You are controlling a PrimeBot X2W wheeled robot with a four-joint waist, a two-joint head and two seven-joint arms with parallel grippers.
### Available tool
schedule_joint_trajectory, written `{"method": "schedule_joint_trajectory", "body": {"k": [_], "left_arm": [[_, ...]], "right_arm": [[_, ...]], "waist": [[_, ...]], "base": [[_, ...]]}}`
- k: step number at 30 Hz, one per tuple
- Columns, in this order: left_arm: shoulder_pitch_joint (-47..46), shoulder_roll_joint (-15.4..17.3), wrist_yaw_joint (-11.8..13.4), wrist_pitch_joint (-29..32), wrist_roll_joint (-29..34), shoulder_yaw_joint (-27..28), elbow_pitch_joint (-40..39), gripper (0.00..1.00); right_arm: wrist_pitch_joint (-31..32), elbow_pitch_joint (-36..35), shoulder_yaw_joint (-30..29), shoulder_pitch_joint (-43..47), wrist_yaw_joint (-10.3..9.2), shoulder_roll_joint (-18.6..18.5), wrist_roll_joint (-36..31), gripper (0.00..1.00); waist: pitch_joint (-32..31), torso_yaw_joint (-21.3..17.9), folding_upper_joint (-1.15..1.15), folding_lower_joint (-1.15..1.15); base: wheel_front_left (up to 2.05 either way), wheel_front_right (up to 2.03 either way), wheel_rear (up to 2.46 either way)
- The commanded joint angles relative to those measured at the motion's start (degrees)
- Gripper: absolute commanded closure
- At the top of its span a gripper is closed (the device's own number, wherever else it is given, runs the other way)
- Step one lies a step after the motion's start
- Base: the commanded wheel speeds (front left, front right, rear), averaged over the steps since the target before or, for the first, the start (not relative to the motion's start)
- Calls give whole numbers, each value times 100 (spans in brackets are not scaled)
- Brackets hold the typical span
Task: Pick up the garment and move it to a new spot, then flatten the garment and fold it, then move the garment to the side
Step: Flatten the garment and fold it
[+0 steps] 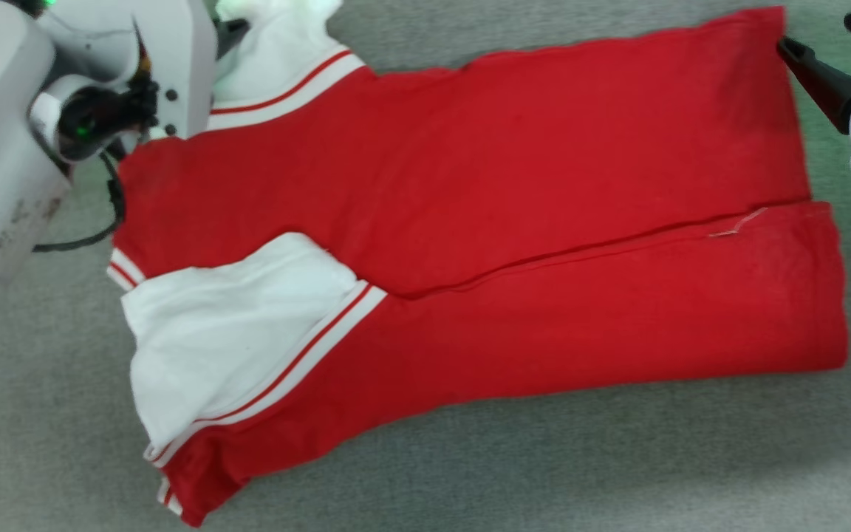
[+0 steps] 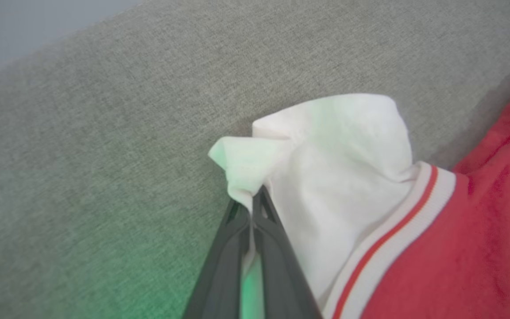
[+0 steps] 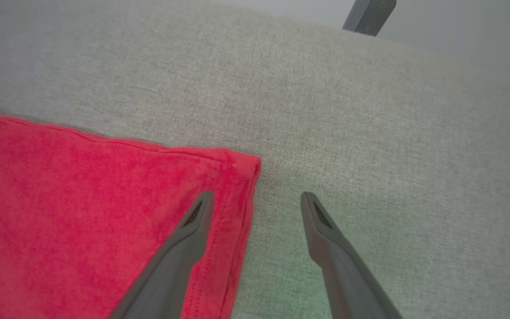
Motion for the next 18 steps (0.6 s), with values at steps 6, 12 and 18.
{"method": "schedule_joint_trajectory", "body": {"k": [6,12,18], "left_arm": [[-155,-113,1,-196,-144,-385,-41,100],[-232,-280,1,-499,-353,-596,-76,100],[-100,-350,1,-1062,-633,-679,-97,100]], "right_arm": [[996,657,491,-667,-9,-163,500,0],[1051,1136,811,-833,-9,-168,685,56],[598,1421,1020,-810,-9,-326,744,100]], "waist": [[142,303,0,0],[135,443,0,0],[-201,607,0,0]], "base": [[0,0,0],[0,0,0],[0,0,0]]}}
